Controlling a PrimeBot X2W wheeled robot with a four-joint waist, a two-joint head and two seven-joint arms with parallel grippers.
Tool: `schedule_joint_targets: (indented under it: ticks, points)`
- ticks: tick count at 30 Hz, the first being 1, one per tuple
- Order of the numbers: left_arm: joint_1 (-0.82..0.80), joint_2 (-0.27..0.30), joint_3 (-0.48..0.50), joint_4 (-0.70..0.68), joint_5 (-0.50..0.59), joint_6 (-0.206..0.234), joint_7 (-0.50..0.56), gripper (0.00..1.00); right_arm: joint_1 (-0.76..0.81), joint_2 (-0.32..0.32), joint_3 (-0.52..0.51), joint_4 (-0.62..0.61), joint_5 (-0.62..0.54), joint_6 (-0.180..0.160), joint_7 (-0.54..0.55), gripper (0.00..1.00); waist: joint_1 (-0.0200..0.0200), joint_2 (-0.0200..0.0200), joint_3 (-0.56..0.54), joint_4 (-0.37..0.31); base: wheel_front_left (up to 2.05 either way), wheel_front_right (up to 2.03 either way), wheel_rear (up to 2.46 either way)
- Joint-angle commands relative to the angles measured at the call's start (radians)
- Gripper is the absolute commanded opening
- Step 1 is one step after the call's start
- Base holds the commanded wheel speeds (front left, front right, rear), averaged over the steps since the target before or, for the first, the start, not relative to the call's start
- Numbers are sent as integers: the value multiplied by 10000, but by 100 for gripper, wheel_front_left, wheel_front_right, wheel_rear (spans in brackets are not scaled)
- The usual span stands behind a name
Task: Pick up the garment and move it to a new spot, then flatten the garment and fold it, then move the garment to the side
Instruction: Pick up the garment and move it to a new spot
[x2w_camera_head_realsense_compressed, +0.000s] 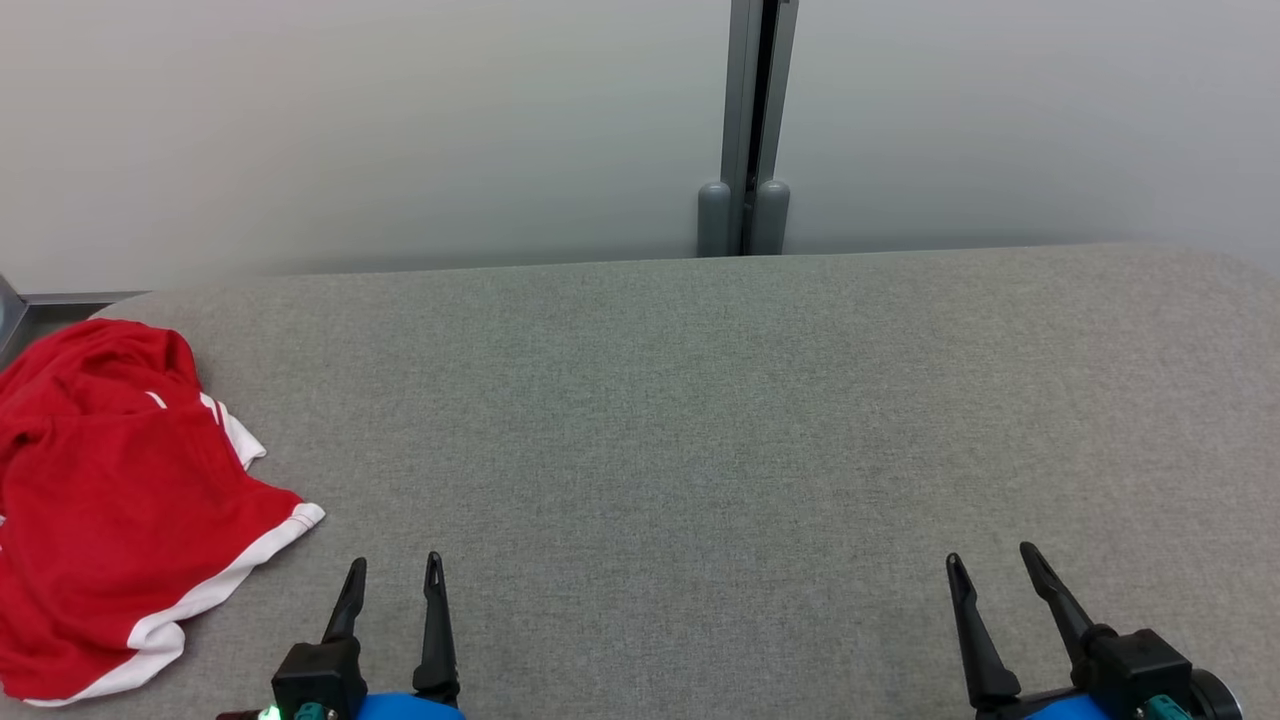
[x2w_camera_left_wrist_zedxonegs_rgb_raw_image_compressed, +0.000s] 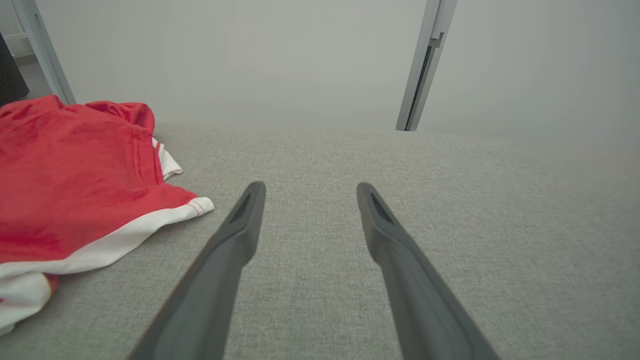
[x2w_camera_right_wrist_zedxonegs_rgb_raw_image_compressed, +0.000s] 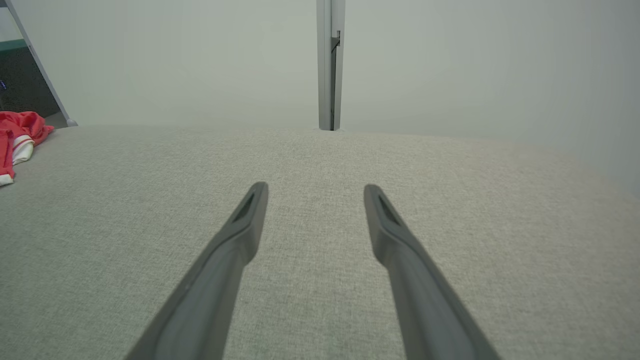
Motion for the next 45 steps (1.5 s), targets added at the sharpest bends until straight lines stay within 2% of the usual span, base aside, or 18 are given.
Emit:
schedule_joint_targets:
  ticks: [1,8,18,24,30,35,40,41,45]
  points:
    - [-132,34,-25,8,-15,14,-52,100,94,-62,-24,-5,32,4,-56,100,0,0,16,10,0,0,0]
    - [-250,50,-50,-67,27,29,-51,100,227,-56,-161,-33,83,4,-54,100,0,0,50,524,0,0,0]
    - [-273,135,46,-145,-38,115,-51,100,121,-55,-22,-60,144,3,-48,100,0,0,170,2390,0,0,0]
    - [-232,129,97,-196,-89,175,-51,100,29,-55,71,-3,84,3,-48,100,0,0,245,3244,0,0,0]
    - [-188,114,99,-209,-133,146,-51,100,-63,-55,104,21,6,3,-48,100,0,0,271,3734,0,0,0]
    - [-215,225,303,-250,-167,215,-51,100,-71,-55,188,21,-1,3,-48,100,0,0,305,3857,0,0,0]
    - [-781,940,786,-438,-129,297,-41,100,-173,-55,239,-68,-92,3,-48,100,0,0,479,3736,0,0,0]
    - [-781,940,786,-438,-129,297,-41,100,-173,-55,239,-68,-92,3,-48,100,0,0,479,3736,0,0,0]
    - [-1847,1901,1255,-737,-42,227,335,100,-278,-55,71,-129,-393,3,-48,100,0,0,732,3569,0,0,0]
